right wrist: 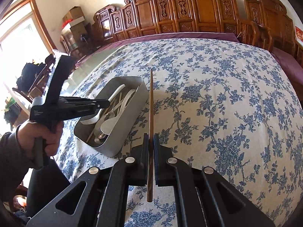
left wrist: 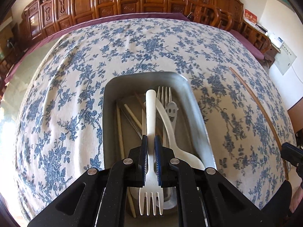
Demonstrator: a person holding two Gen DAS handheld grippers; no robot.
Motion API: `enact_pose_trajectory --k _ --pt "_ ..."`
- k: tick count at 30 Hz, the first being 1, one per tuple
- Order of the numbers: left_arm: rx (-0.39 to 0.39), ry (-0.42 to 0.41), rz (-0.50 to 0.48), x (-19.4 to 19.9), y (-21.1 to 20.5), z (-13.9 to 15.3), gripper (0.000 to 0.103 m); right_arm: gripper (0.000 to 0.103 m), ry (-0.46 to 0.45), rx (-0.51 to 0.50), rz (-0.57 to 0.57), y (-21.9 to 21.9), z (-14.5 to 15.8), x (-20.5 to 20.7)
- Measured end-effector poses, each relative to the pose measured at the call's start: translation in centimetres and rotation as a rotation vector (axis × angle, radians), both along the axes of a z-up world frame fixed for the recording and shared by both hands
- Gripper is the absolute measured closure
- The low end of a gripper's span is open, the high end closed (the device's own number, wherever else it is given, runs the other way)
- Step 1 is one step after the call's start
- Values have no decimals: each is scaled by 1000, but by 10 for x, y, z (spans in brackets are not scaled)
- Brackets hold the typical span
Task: Organize utensils
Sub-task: 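Carry the white fork into the tray and open the left tool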
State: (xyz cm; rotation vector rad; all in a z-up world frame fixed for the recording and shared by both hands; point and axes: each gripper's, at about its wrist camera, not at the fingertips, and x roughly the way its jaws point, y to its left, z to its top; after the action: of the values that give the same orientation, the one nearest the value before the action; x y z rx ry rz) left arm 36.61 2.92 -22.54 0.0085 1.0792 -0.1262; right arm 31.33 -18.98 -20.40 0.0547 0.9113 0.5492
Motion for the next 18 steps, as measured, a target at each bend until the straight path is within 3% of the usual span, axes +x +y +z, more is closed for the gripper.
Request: enact_pose_trajectory --k 8,10,18 --pt "-16 16 1 -3 4 -4 93 97 2 -6 12 10 0 0" --pt "-16 5 5 -6 7 0 87 97 1 -7 14 12 0 -1" --pt "-42 -43 1 -27 20 26 87 97 -2 -6 33 26 3 -1"
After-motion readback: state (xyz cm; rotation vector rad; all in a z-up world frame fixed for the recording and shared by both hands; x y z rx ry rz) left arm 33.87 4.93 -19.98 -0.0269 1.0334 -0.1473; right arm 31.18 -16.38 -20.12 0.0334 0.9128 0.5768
